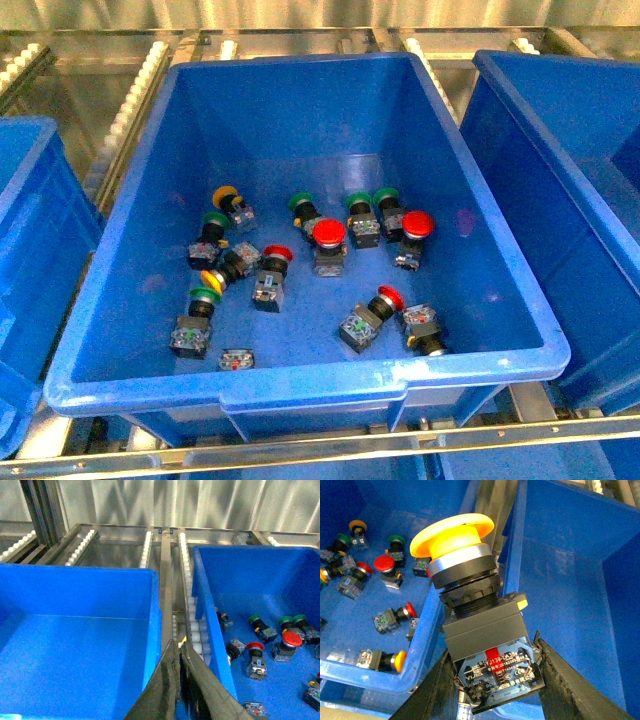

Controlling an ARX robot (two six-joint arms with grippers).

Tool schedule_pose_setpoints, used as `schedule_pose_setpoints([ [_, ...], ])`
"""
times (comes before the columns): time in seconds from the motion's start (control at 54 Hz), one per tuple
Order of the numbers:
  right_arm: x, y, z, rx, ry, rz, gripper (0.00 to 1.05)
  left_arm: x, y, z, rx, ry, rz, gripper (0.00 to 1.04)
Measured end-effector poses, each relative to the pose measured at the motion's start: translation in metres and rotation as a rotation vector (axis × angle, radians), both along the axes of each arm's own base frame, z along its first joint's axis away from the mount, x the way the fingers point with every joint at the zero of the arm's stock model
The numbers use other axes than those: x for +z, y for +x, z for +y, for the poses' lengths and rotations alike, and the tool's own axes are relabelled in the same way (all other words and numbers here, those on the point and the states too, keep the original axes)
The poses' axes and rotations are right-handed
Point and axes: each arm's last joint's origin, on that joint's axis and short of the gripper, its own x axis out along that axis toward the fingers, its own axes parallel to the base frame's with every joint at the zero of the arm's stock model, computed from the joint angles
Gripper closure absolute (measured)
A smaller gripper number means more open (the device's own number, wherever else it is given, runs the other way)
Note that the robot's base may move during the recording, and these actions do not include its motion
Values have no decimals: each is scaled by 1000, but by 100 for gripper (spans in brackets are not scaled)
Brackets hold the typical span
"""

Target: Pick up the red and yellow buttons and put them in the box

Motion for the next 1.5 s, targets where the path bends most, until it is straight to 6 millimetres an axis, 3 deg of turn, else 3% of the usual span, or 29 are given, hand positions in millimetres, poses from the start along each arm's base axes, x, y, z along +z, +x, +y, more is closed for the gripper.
schedule_pose_setpoints([
  [0.852, 2, -5, -9, -32, 35, -8, 70, -4, -22, 0, -7, 2, 16, 102],
  [1.499, -4, 1, 7, 11, 49, 3, 70, -4, -22, 0, -8, 3, 15, 102],
])
